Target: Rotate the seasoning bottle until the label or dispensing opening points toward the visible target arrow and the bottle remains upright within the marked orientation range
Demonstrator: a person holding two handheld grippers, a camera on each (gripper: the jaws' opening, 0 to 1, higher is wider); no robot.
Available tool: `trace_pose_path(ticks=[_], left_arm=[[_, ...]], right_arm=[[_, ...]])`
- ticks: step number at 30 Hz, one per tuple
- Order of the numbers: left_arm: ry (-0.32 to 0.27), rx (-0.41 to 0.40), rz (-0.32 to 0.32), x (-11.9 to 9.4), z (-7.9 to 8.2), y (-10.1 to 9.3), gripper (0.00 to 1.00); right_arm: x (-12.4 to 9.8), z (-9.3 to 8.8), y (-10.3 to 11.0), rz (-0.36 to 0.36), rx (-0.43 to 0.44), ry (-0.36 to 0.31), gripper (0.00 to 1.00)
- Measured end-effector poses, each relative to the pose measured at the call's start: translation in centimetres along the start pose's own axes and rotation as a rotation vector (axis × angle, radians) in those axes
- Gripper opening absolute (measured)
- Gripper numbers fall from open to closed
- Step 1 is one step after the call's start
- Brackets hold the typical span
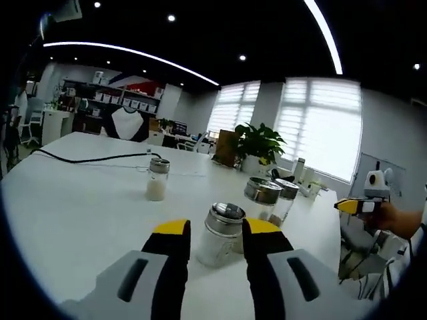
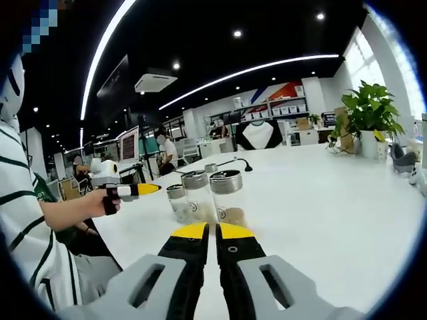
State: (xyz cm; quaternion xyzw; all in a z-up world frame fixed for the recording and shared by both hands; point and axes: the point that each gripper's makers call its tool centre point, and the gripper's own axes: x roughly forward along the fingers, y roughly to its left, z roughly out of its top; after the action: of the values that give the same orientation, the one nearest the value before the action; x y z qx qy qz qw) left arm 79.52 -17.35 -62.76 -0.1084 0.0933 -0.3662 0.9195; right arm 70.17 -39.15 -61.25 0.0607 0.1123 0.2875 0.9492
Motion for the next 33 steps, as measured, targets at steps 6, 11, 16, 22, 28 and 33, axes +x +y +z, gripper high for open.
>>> trace_pose_path(ticks=[6,11,16,22,28,33], left_arm=[[-0.006,0.023,-0.078,-1.1,0.2,-1.1,0.33],[0.022,0.084,-0.109,-2.4,0.1,-1.7,0.33],[0.039,0.140,-0.125,-3.7,-0.1,-2.5,0.33],[0.039,0.151,-0.121,-4.5,0.0,-2.5,0.33],[0.033,0.172,-0.101,-4.7,0.8,-2.1,0.33],[0.014,0.182,-0.065,-5.4,1.6,-1.5,0.34]], right_arm=[[0.9,-0.1,1.1,0.039,-0.048,0.027,0.04],[1.9,-0.3,1.9,0.071,-0.111,0.064,0.06],[2.8,-0.1,2.0,0.109,-0.114,0.054,0.07],[3.9,0.2,3.1,0.163,-0.133,0.052,0.12],[4.4,-0.1,2.9,0.168,-0.150,0.049,0.23],[5.2,-0.6,2.9,0.186,-0.160,0.072,0.26]])
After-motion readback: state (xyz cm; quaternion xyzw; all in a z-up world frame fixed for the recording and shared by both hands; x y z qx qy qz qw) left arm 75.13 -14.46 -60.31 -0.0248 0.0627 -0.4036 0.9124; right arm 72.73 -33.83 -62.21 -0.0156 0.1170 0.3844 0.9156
